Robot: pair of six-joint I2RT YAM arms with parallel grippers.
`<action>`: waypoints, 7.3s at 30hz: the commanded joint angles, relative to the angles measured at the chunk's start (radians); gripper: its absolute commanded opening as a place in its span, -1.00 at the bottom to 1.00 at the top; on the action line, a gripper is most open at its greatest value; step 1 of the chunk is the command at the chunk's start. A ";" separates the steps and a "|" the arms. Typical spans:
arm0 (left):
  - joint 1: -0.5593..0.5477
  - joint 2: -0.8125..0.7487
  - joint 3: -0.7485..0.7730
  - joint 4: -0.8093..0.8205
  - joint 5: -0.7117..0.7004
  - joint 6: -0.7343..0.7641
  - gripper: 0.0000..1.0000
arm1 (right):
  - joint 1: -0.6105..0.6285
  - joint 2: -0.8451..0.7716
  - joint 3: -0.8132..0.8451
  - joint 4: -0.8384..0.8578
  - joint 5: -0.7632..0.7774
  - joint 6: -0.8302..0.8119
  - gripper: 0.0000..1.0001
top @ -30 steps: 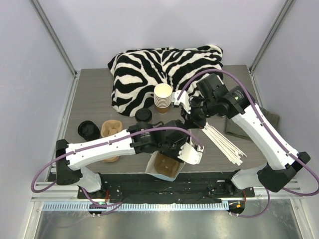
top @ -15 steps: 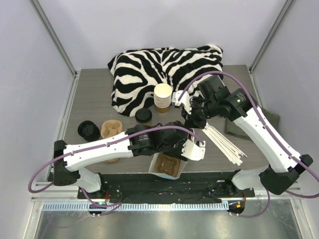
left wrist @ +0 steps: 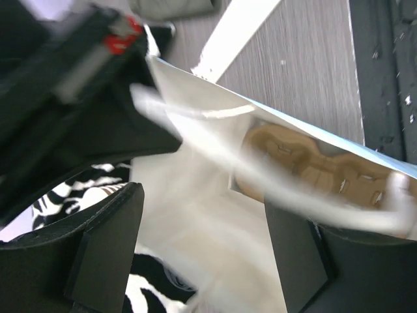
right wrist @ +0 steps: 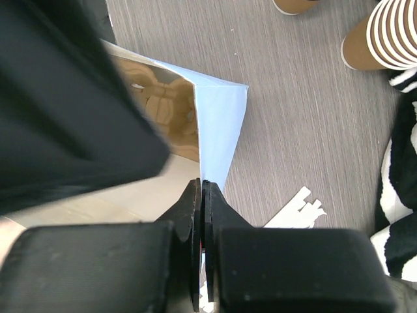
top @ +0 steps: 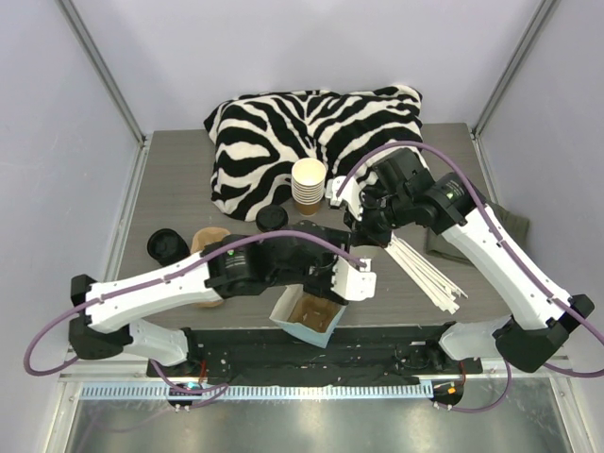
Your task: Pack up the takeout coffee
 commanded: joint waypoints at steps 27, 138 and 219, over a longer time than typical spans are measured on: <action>0.390 -0.272 0.106 -0.050 0.291 -0.487 0.75 | -0.009 -0.141 -0.147 0.101 0.242 0.178 -0.92; 0.815 0.387 0.083 -0.053 0.237 -0.599 0.82 | 0.054 -0.200 -0.147 0.193 0.223 0.160 -0.98; 0.780 -0.155 -0.036 -0.118 0.351 -0.538 -0.44 | 0.054 -0.362 -0.309 0.395 0.340 0.210 -0.98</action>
